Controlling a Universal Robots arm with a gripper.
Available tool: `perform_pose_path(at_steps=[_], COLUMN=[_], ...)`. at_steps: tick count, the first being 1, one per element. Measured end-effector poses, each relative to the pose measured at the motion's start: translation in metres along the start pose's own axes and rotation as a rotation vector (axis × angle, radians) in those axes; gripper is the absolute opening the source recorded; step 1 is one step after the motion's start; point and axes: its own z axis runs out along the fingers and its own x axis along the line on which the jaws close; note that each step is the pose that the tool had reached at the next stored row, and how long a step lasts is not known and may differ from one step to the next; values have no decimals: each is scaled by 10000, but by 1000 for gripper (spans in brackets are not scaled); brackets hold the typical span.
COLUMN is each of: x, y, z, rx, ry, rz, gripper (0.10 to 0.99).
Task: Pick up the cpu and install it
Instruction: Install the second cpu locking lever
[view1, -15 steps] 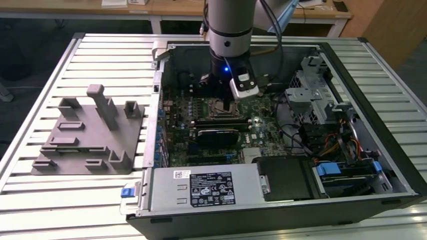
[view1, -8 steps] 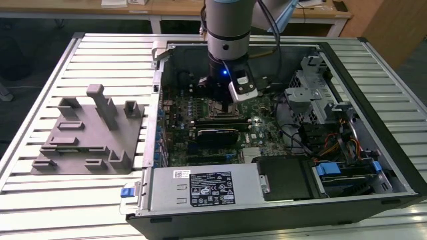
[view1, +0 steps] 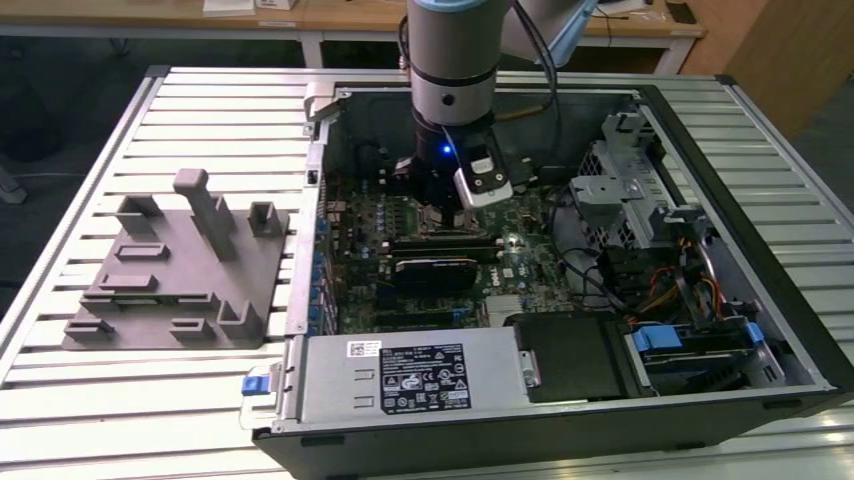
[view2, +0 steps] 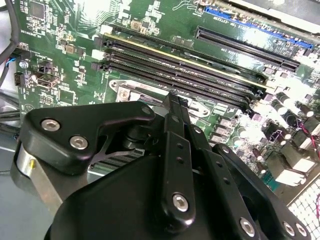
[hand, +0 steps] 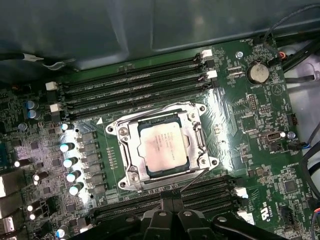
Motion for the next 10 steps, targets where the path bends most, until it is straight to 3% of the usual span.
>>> perform_pose_path(at_steps=[2, 8, 10], x=[1, 50, 64], y=[-2, -49, -75], z=[0, 33, 45], rx=[-9, -186, -303], ry=[3, 44, 71], rz=[1, 10, 18], gripper=[106, 106, 106])
